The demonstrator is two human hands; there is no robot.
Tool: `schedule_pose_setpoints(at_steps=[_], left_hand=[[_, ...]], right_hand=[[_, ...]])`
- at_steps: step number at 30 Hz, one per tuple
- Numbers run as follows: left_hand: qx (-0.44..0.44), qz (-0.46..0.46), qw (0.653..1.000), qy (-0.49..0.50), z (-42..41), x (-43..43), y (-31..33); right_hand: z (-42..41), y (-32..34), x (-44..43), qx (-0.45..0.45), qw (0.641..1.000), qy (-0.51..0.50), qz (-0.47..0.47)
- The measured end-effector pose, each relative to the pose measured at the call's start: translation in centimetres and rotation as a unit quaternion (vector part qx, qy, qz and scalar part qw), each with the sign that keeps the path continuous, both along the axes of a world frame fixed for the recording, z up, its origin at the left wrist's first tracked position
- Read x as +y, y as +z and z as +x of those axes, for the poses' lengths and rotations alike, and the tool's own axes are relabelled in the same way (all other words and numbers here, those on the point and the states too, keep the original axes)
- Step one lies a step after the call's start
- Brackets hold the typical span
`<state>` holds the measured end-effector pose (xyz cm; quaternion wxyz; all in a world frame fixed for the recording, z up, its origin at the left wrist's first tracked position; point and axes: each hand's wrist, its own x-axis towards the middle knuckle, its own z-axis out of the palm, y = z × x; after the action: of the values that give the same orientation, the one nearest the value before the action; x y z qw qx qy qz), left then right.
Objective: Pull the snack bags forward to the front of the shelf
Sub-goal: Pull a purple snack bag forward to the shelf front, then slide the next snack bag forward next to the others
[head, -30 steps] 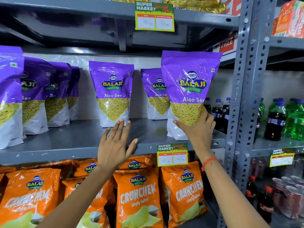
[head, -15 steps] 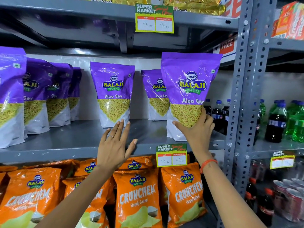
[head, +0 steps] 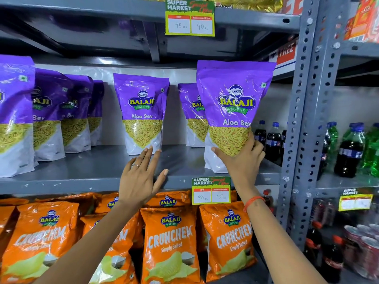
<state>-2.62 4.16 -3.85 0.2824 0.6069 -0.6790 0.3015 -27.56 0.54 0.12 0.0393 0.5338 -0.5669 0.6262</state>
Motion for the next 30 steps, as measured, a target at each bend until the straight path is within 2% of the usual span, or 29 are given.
schedule_pose_setpoints(at_steps=[4, 7, 10, 13, 17, 21, 27, 30], left_hand=[[0.002, 0.006, 1.000, 0.002, -0.1, 0.0, 0.1], [0.006, 0.011, 1.000, -0.002, -0.1, 0.0, 0.2], [0.015, 0.006, 1.000, -0.010, 0.1, -0.1, 0.1], [0.041, -0.003, 0.999, -0.027, 0.3, -0.1, 0.4], [0.064, -0.014, 0.997, -0.031, 2.8, 0.1, 1.1], [0.045, -0.023, 0.999, -0.004, 8.5, 0.5, 1.5], [0.019, -0.021, 1.000, -0.002, 15.0, 1.2, 1.7], [0.017, -0.010, 1.000, -0.009, 16.7, 1.3, 1.7]], right_hand=[[0.6, -0.4, 0.2, -0.009, 0.999, -0.032, -0.008], [1.8, -1.0, 1.5, -0.021, 0.992, -0.065, -0.108], [4.7, -1.1, 3.0, 0.001, 0.972, -0.031, -0.233], [8.5, -0.7, 3.4, 0.044, 0.960, 0.017, -0.275], [12.9, 0.5, 2.5, 0.066, 0.961, 0.045, -0.266], [17.2, 1.5, 0.7, 0.080, 0.965, 0.039, -0.246], [23.5, 2.9, -2.2, 0.090, 0.980, 0.024, -0.178], [26.1, 3.6, -4.1, 0.120, 0.986, 0.026, -0.115]])
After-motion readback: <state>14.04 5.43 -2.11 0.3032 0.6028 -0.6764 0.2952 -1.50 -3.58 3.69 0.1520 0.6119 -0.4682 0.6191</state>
